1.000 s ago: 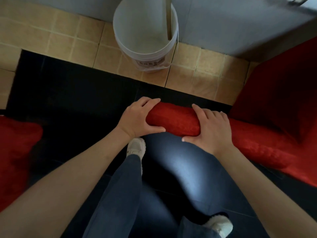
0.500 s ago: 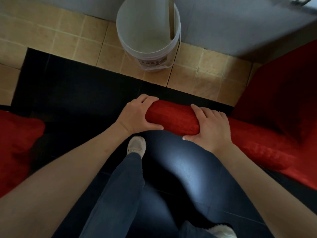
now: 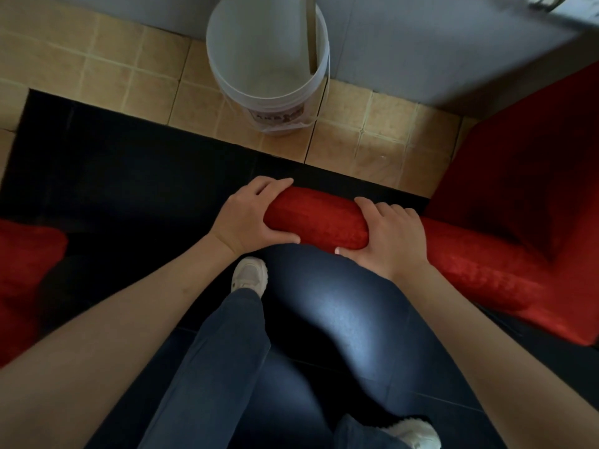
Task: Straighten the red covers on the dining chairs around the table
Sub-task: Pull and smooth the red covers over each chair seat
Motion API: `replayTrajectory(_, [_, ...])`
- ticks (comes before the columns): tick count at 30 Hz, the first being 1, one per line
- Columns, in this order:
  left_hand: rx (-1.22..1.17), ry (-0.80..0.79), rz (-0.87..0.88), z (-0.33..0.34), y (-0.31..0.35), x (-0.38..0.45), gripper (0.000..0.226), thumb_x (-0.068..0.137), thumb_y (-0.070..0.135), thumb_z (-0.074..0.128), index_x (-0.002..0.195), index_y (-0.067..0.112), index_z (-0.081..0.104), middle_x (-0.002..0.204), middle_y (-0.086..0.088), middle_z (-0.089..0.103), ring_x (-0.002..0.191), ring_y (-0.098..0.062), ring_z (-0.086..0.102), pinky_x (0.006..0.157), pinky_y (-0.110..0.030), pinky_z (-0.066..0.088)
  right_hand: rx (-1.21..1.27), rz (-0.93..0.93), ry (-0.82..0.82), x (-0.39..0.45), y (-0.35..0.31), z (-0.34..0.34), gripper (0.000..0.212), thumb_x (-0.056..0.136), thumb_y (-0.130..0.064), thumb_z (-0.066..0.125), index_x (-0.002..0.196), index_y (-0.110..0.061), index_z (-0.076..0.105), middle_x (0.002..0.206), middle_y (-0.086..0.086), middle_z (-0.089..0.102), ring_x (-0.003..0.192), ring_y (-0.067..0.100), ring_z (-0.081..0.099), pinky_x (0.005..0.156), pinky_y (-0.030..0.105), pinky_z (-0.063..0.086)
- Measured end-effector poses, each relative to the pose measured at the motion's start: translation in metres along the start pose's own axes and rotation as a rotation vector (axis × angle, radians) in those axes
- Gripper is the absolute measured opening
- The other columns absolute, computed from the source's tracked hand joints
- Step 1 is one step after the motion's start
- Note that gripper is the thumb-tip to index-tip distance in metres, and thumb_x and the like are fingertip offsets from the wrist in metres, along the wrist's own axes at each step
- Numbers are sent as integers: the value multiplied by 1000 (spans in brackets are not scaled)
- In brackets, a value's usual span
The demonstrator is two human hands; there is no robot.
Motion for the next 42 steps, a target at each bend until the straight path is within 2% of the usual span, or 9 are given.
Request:
replayTrajectory(15, [84, -26, 128, -14, 24, -3, 75, 55, 44, 89, 108, -3, 65, 95, -19, 65, 78, -33, 66, 69, -46, 57, -4, -85, -10, -11, -10, -20, 68, 68, -61, 74, 110, -9, 63, 81, 8, 68, 77, 28, 63, 77, 37, 44])
replayTrajectory(18, [88, 3, 148, -17, 33, -5, 75, 54, 44, 90, 108, -3, 66, 94, -18, 66, 77, -33, 66, 66, -47, 57, -27, -140, 6, -16, -10, -29, 59, 67, -56, 76, 96, -6, 66, 70, 8, 66, 66, 28, 62, 69, 35, 44])
replayTrajectory(21, [-14, 61, 115, -14, 27, -17, 83, 54, 41, 91, 121, 2, 61, 109, -14, 65, 95, -24, 65, 81, -39, 55, -39, -202, 12, -19, -12, -32, 53, 65, -51, 79, 86, -5, 66, 64, 8, 63, 59, 29, 60, 62, 33, 44])
replayTrajectory(25, [-206, 10, -75, -1, -3, -26, 101, 53, 37, 92, 140, 21, 43, 132, 2, 49, 115, 1, 41, 98, -20, 32, -40, -221, 27, -18, -15, -21, 49, 67, -50, 76, 86, -6, 65, 65, 7, 64, 61, 28, 60, 61, 33, 43])
replayTrajectory(30, [-237, -34, -138, 10, -16, -27, 92, 55, 35, 92, 136, 25, 49, 131, 4, 52, 117, -3, 45, 103, -25, 35, 79, -105, 133, -21, -12, -15, 61, 61, -51, 80, 102, -7, 69, 78, 8, 67, 75, 31, 61, 72, 40, 45])
replayTrajectory(33, [-268, 10, -164, 13, -18, -34, 86, 58, 34, 90, 134, 24, 51, 128, 10, 50, 114, 4, 43, 99, -14, 31, 114, -28, 155, -25, -9, -13, 74, 62, -61, 71, 117, -12, 65, 91, 9, 64, 86, 31, 59, 81, 42, 42])
replayTrajectory(38, [-251, 16, -183, 16, -20, -33, 93, 56, 37, 91, 137, 27, 46, 133, 5, 50, 117, 4, 39, 102, -21, 30, 19, 0, -86, -17, -5, 2, 111, 53, -66, 79, 146, -25, 36, 128, 9, 54, 118, 32, 49, 102, 51, 33])
replayTrajectory(40, [-258, 6, -195, 16, -20, -32, 92, 54, 36, 92, 135, 26, 48, 129, 8, 51, 115, 3, 42, 101, -21, 32, 4, -5, -133, -18, -4, 5, 110, 57, -64, 78, 149, -29, 29, 138, 6, 51, 124, 30, 48, 107, 50, 30])
replayTrajectory(42, [-267, 14, -196, 15, -20, -32, 84, 53, 36, 92, 127, 23, 54, 120, 13, 53, 108, 6, 45, 95, -13, 33, 62, -23, -69, -19, -5, 0, 95, 61, -59, 77, 142, -24, 42, 123, 4, 62, 109, 27, 58, 99, 45, 38])
Point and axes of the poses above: each hand's wrist, its own x-axis towards the middle knuckle, its own z-axis out of the palm, y = z × x, the point moved 7 cm from there along x, towards the middle knuckle
